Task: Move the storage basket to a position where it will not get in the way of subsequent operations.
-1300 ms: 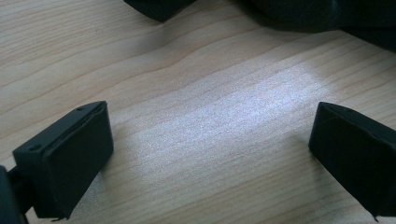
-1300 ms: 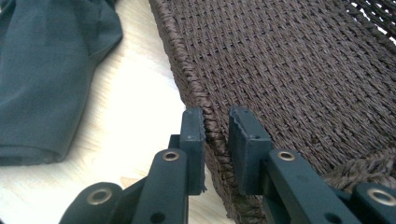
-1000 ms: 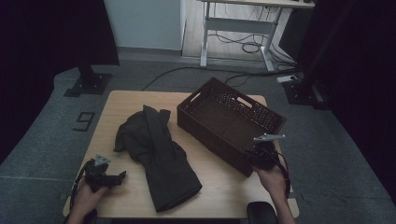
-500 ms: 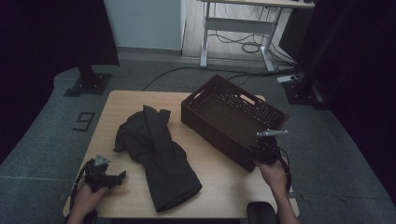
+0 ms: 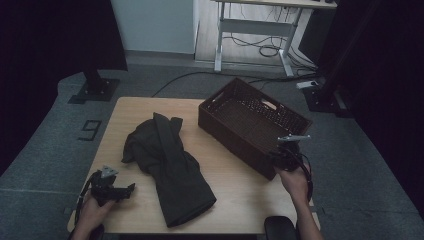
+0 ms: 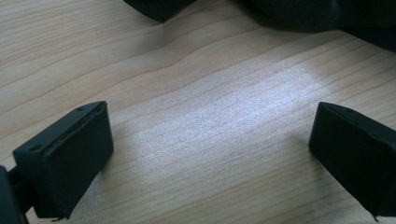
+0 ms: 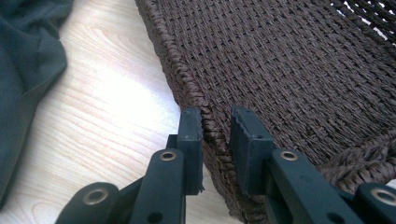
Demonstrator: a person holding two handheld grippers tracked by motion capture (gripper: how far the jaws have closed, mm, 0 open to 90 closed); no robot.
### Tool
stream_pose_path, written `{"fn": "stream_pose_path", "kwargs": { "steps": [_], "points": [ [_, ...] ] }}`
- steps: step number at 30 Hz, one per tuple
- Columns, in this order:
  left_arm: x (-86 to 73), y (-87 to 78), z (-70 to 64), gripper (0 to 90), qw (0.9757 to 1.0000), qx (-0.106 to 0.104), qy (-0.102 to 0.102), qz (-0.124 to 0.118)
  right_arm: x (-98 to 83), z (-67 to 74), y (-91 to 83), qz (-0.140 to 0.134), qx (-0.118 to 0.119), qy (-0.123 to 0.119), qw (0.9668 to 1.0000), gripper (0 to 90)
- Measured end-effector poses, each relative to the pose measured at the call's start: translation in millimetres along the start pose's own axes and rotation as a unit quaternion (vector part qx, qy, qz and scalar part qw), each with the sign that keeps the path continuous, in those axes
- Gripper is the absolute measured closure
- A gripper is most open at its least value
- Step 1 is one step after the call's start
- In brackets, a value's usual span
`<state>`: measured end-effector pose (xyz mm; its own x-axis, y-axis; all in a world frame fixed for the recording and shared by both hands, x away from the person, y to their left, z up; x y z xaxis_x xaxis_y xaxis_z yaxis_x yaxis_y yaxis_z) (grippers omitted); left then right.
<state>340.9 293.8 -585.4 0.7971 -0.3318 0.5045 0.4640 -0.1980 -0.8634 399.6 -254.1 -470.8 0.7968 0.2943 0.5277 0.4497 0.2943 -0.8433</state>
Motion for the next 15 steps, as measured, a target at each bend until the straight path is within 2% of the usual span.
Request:
{"fn": "stream_pose_path", "kwargs": {
  "steps": [15],
  "points": [
    [0.0,0.0,0.0,0.0,1.0,0.0,0.0,0.0,10.5,-18.8,5.0,-0.004,-0.007,0.018,0.9998,73.9]
  ]
}}
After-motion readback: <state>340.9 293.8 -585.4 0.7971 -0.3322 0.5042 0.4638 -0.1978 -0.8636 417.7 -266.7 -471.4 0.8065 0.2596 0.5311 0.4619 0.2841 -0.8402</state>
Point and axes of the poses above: each handheld gripper's, and its own axes: y roughly forward along the jaws, x roughly out of its top, z roughly to its left, the point moved 5 cm from there along y, roughly forward along the jaws, and after that the axes turned 11 degrees about z, right-handed, at the moved point
